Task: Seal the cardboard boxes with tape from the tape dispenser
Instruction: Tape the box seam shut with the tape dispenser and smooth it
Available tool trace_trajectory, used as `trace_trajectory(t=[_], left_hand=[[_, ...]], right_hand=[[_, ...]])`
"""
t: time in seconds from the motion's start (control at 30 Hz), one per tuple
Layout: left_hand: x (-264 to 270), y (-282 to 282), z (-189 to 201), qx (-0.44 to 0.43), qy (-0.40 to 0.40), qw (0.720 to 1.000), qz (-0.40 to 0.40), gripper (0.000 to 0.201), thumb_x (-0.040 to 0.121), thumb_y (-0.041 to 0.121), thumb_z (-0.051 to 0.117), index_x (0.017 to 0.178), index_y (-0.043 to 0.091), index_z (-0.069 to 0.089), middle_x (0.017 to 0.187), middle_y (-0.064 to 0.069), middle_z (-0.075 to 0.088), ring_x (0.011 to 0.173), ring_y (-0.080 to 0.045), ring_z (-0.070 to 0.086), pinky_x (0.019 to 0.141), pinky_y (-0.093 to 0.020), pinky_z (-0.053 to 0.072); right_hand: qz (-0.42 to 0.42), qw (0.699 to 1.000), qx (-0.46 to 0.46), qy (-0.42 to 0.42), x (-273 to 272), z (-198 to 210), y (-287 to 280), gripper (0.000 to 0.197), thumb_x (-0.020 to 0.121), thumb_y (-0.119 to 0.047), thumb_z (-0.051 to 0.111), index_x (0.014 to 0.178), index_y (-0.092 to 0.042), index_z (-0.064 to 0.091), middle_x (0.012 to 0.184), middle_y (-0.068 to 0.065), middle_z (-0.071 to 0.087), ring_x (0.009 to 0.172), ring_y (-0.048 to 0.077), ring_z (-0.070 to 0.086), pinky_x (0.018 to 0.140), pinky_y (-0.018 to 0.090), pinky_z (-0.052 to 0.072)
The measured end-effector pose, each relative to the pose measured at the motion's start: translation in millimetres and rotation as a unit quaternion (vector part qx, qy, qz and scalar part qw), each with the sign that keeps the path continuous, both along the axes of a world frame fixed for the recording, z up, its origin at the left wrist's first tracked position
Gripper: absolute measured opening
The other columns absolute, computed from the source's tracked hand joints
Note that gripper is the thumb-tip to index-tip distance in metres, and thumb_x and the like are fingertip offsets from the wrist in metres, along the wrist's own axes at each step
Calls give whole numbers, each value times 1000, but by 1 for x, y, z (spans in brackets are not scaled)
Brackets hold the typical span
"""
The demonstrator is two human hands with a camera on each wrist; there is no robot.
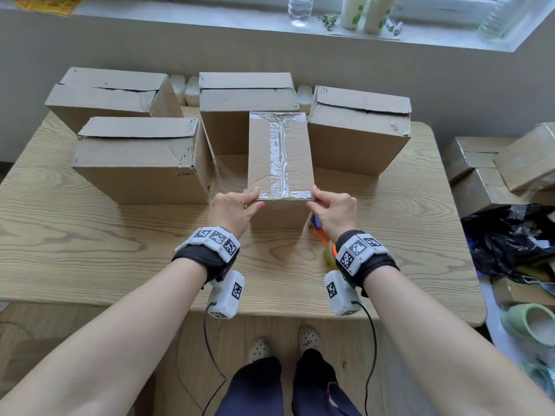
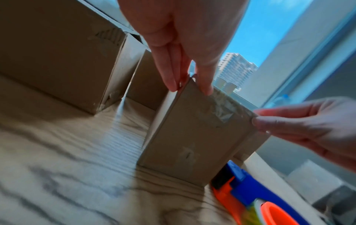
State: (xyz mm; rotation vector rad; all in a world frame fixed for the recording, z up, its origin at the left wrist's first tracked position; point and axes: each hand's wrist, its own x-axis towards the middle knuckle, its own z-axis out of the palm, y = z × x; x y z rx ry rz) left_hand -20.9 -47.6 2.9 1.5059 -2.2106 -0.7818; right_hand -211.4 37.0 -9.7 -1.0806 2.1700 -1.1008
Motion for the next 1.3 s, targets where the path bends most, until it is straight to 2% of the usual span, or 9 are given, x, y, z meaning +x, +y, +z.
trace_trajectory(t=[0.17, 0.27, 0.37, 0.57, 1.03, 1.1, 1.13, 1.2, 1.3], left_hand=[[3, -5, 4, -18, -47, 997, -53, 31, 88, 30, 63, 117, 21, 66, 115, -3, 67, 108, -23, 63, 96, -34, 47], [9, -6, 12, -21, -60, 995, -80, 33, 86, 17, 57, 117, 22, 66, 100, -6, 73, 88, -22, 67, 89, -29, 49], [14, -12, 23, -11, -109, 986, -128, 43, 84, 9, 50, 122, 25, 62, 89, -9, 73, 70, -21, 60, 81, -25, 49], [11, -26, 27, 0, -154, 974, -165, 35, 91, 27, 58, 126, 26, 59, 115, -5, 67, 108, -21, 61, 95, -30, 45], [5, -29, 24, -13, -199, 966, -164, 39, 89, 43, 57, 125, 29, 59, 114, -4, 68, 108, -22, 60, 92, -35, 47], [5, -30, 24, -19, -218, 961, -170, 36, 92, 40, 54, 127, 31, 57, 113, -5, 68, 107, -23, 59, 91, -36, 47], [5, -30, 25, -20, -224, 959, -170, 36, 92, 40, 53, 127, 32, 57, 112, -5, 68, 106, -23, 59, 91, -37, 47], [4, -30, 25, -26, -233, 957, -173, 35, 93, 40, 51, 127, 33, 56, 112, -4, 68, 106, -22, 59, 90, -36, 47], [3, -30, 25, -33, -242, 954, -173, 35, 94, 40, 49, 128, 34, 55, 112, -4, 67, 106, -22, 58, 91, -34, 46]], right_hand=[[36, 997, 25, 64, -4, 8, -1, 34, 80, -14, 71, 114, -10, 68, 110, 7, 70, 104, 10, 65, 98, 20, 45], [119, 985, 88, 84, -19, 20, 4, 50, 75, 1, 54, 120, -16, 66, 118, 2, 66, 110, 6, 60, 90, 11, 41], [160, 973, 115, 123, -27, 24, 2, 52, 76, 4, 53, 121, -18, 65, 119, 3, 66, 109, 11, 61, 89, 21, 47], [138, 980, 90, 111, -28, 22, -8, 34, 76, -19, 78, 109, -13, 71, 106, 8, 71, 103, 13, 66, 92, 33, 51], [131, 950, 130, 252, -13, 27, -8, 24, 86, -21, 67, 109, -15, 67, 102, 9, 69, 97, 29, 61, 80, 31, 47], [161, 935, 128, 289, -12, 30, -10, 28, 81, -16, 69, 106, -12, 58, 109, 7, 64, 103, 27, 58, 79, 28, 42], [185, 927, 120, 302, -10, 30, -12, 38, 79, -14, 71, 113, -12, 55, 123, 6, 59, 116, 26, 53, 90, 29, 41], [255, 902, 122, 326, -3, 30, -16, 68, 80, -17, 71, 139, -15, 38, 154, 1, 28, 142, 18, 26, 116, 30, 20], [344, 861, 149, 344, 10, 26, -21, 85, 87, -29, 64, 152, -26, 9, 160, -5, 0, 147, 11, 1, 119, 31, 1]])
